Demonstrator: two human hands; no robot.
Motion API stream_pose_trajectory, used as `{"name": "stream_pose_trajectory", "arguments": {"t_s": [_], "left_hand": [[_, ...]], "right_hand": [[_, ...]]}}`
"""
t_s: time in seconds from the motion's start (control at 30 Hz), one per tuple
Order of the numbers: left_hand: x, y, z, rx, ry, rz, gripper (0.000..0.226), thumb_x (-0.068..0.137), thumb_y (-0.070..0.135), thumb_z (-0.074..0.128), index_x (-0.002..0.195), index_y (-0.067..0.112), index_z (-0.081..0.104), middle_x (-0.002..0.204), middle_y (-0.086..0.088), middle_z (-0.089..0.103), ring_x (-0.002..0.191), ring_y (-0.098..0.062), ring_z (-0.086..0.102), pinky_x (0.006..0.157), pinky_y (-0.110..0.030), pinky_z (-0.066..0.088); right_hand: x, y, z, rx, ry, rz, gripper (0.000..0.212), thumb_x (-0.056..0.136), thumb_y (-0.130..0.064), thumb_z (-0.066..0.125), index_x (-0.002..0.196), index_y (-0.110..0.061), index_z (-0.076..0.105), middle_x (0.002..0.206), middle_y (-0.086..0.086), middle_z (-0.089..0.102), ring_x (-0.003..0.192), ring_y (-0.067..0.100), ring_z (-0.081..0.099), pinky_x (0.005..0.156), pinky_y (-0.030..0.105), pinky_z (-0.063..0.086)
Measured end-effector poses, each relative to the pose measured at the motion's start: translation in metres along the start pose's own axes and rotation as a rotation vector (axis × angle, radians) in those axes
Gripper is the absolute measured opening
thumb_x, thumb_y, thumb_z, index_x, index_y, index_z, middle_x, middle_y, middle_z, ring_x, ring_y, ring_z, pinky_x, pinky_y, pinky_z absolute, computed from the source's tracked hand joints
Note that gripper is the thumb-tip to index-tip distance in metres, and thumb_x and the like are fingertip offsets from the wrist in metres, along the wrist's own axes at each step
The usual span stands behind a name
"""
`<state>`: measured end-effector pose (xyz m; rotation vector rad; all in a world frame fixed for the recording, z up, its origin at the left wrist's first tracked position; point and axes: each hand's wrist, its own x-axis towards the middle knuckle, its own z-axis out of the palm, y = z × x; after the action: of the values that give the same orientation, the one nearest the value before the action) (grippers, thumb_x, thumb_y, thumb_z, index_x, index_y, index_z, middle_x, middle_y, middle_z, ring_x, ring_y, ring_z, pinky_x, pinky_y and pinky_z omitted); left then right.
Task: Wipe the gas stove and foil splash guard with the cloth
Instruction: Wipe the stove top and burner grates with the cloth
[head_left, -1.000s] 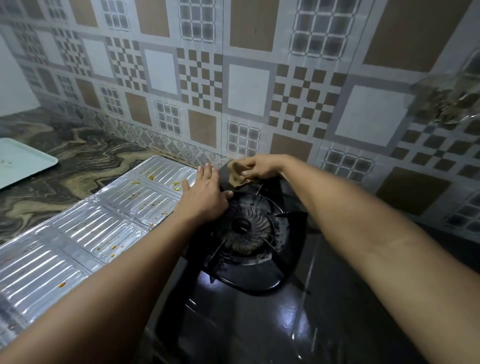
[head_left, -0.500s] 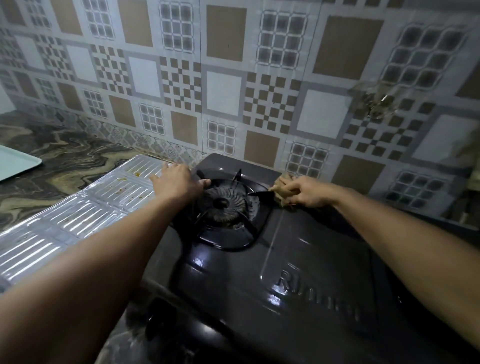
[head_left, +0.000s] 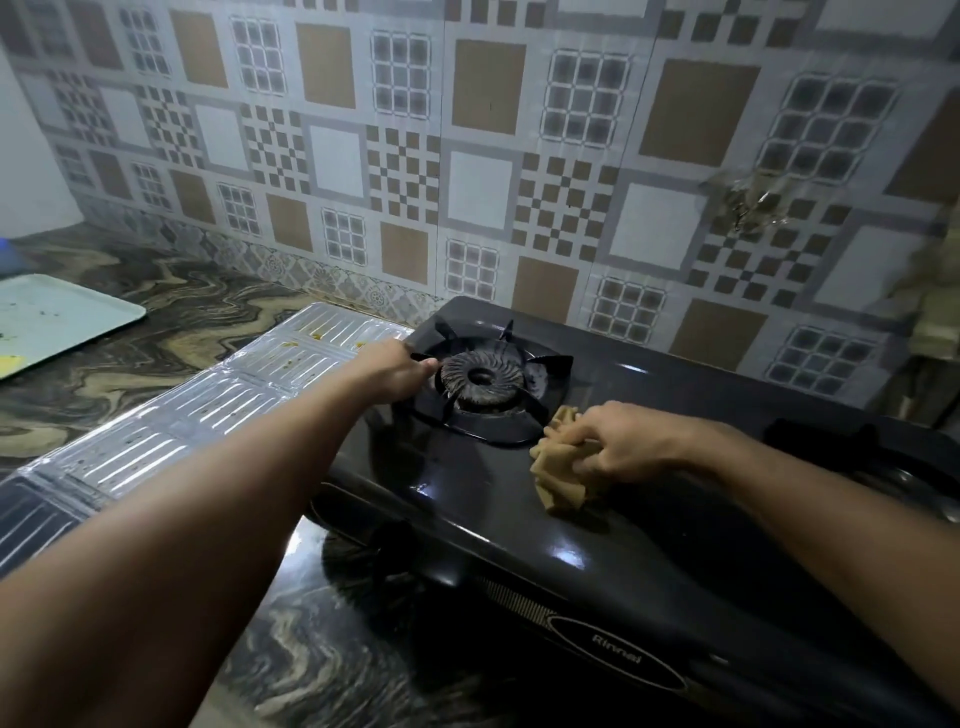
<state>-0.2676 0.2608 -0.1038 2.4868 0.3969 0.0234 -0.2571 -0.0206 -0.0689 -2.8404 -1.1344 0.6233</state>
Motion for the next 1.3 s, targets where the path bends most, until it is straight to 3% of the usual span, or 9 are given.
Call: {"name": "stream_pose_trajectory", "arguments": {"t_s": [0.1,0.2,0.33,0.47,0.6,0.77,0.93,1.2,1.3], "left_hand": [[-0.004,-0.011,-0.004,-0.115,-0.020,0.063,0.044,0.099,0.039,0.045,0.120,0.006,0.064,0.115,-0.017,0.067,0.110,-0.032,0.061,0.097,-0.039,0.047],[-0.006,-0.026,-0.013,-0.192,-0.011,0.049,0.046,0.101,0.038,0.038,0.118,0.003,0.062,0.116,-0.018,0.066,0.110,-0.033,0.060,0.098,-0.040,0.046],[-0.015,-0.052,-0.028,-0.281,0.068,-0.052,0.055,0.103,0.036,0.032,0.117,-0.011,0.057,0.127,-0.029,0.058,0.118,-0.040,0.054,0.098,-0.040,0.041],[-0.035,-0.092,-0.047,-0.460,-0.098,-0.252,0.068,0.101,0.052,0.020,0.147,0.003,0.032,0.139,-0.028,0.046,0.116,-0.045,0.053,0.093,-0.047,0.041],[-0.049,-0.122,-0.049,-0.722,-0.354,-0.377,0.083,0.096,0.063,0.017,0.144,-0.004,0.025,0.126,-0.034,0.054,0.100,-0.040,0.058,0.083,-0.046,0.044],[-0.047,-0.152,-0.043,-0.901,-0.425,-0.383,0.091,0.093,0.069,0.016,0.140,-0.007,0.032,0.109,-0.023,0.061,0.105,-0.034,0.059,0.089,-0.044,0.046],[-0.046,-0.168,-0.040,-0.996,-0.500,-0.363,0.086,0.091,0.072,0.014,0.110,-0.001,0.056,0.090,-0.018,0.060,0.089,-0.028,0.056,0.082,-0.041,0.042],[-0.047,-0.168,-0.041,-1.025,-0.511,-0.371,0.088,0.092,0.070,0.017,0.148,0.002,0.023,0.127,-0.025,0.056,0.109,-0.034,0.059,0.093,-0.048,0.043],[-0.044,-0.171,-0.041,-1.030,-0.516,-0.363,0.090,0.092,0.071,0.017,0.148,0.001,0.023,0.126,-0.026,0.057,0.112,-0.036,0.058,0.095,-0.050,0.043]], "right_hand": [[-0.012,-0.033,0.011,-0.038,0.024,-0.006,0.024,0.092,-0.028,0.056,0.115,-0.031,0.063,0.093,-0.021,0.054,0.098,0.011,0.052,0.084,0.030,0.041],[-0.010,-0.072,0.025,-0.058,0.048,-0.044,0.035,0.093,-0.029,0.055,0.128,-0.033,0.054,0.130,-0.008,0.056,0.122,0.020,0.049,0.100,0.036,0.040],[0.018,-0.120,0.047,-0.084,0.101,-0.109,0.057,0.098,-0.024,0.048,0.151,-0.025,0.026,0.161,0.004,0.015,0.148,0.027,0.014,0.121,0.035,0.009],[0.057,-0.159,0.057,-0.180,0.132,0.009,0.066,0.099,-0.035,0.042,0.154,-0.022,0.007,0.161,0.016,0.003,0.147,0.038,0.009,0.120,0.046,0.008],[0.074,-0.180,0.066,-0.253,0.195,0.040,0.071,0.099,-0.037,0.041,0.153,-0.014,0.002,0.160,0.022,0.003,0.147,0.040,0.008,0.120,0.046,0.008],[0.117,-0.214,0.060,-0.146,0.216,0.009,0.066,0.100,-0.039,0.034,0.152,-0.012,0.003,0.160,0.022,-0.002,0.147,0.042,-0.002,0.120,0.050,0.002],[0.165,-0.223,0.042,-0.072,0.203,0.019,0.057,0.099,-0.045,0.027,0.146,-0.011,0.024,0.158,0.018,0.013,0.144,0.047,0.006,0.118,0.057,0.008],[0.095,-0.181,0.076,-0.228,0.219,-0.098,0.072,0.086,-0.055,0.009,0.152,-0.026,0.005,0.162,0.009,0.006,0.146,0.037,0.015,0.120,0.047,0.012],[0.102,-0.189,0.074,-0.247,0.213,-0.097,0.066,0.098,-0.045,0.027,0.154,-0.021,0.001,0.162,0.012,-0.001,0.148,0.037,0.004,0.122,0.042,0.004]]}}
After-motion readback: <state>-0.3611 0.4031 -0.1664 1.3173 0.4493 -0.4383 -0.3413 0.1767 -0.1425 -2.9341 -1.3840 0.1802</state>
